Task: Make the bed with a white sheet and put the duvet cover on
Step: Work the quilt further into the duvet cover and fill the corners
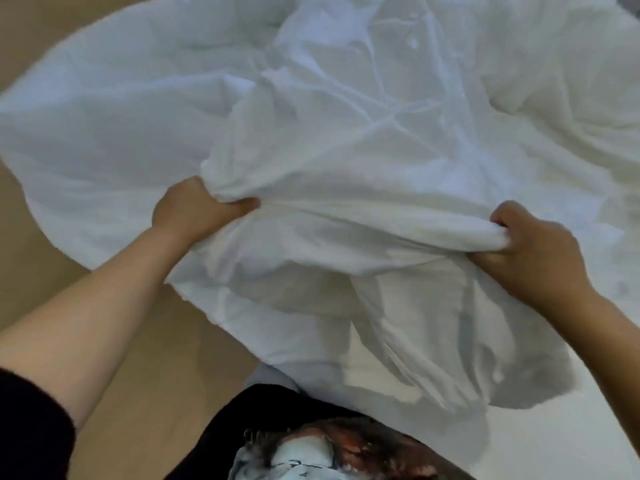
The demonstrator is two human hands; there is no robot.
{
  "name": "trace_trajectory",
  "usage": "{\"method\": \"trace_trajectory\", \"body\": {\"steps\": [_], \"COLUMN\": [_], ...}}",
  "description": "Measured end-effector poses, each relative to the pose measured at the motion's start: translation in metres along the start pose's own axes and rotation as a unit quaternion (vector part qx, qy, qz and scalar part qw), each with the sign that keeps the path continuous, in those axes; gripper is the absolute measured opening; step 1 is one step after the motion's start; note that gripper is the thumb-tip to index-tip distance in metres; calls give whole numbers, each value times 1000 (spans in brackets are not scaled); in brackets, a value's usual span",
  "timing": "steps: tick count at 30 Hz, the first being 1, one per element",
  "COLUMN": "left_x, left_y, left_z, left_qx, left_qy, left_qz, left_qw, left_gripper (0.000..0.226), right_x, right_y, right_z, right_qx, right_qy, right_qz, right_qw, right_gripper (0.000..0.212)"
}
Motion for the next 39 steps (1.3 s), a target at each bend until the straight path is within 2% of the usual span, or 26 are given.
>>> {"method": "trace_trajectory", "body": {"steps": [4,10,12,14,16,18,21,23,24,26,29,31,33,34,36,37,39], "left_x": [-27,-16,-19,-21,-22,-20,-11,-1,4,12,18,36,77,101,130,132,117], "left_y": [53,72,68,66,66,65,56,49,45,37,9,-16,-41,-54,-67,-64,-48], "left_z": [18,20,16,15,15,13,5,-5,-10,-23,-52,-82,-115,-129,-143,-145,-142], "left_qx": [90,104,107,125,161,208,284,329,342,325,208,146,106,94,98,117,163], "left_qy": [57,35,40,39,34,25,18,18,22,58,109,88,53,32,12,24,67], "left_qz": [-2,37,54,87,137,211,318,353,354,313,249,204,130,114,92,75,29], "left_qw": [994,993,992,988,977,955,904,876,870,891,940,964,984,988,991,990,984], "left_gripper": [68,60,59,56,48,37,34,40,40,37,52,70,83,86,84,78,62], "right_x": [5,4,11,29,68,116,152,154,154,171,210,207,180,165,142,136,132], "right_y": [47,62,60,66,90,129,176,180,180,178,134,91,58,50,58,69,93], "right_z": [-6,0,-4,-8,-10,-19,-42,-59,-66,-74,-79,-73,-56,-46,-33,-30,-28], "right_qx": [46,33,45,62,81,125,180,167,156,162,70,22,-6,-17,-3,18,65], "right_qy": [28,55,72,61,-5,-75,-110,-93,-78,-39,-79,-60,8,50,111,129,143], "right_qz": [4,36,97,196,235,215,254,266,235,110,64,52,51,52,68,72,83], "right_qw": [999,997,992,977,968,966,944,945,956,980,992,997,999,997,991,989,984], "right_gripper": [30,30,33,60,90,97,90,66,53,41,24,22,16,21,40,42,35]}}
Point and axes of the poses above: each hand's wrist, its own z-axis away from the middle knuckle, its own y-axis out of the palm, x = y × z, the point moved 4 cm from there along -z, towards the middle knuckle, and after that the axes turned 6 degrees about -y, right-handed, at the moved point
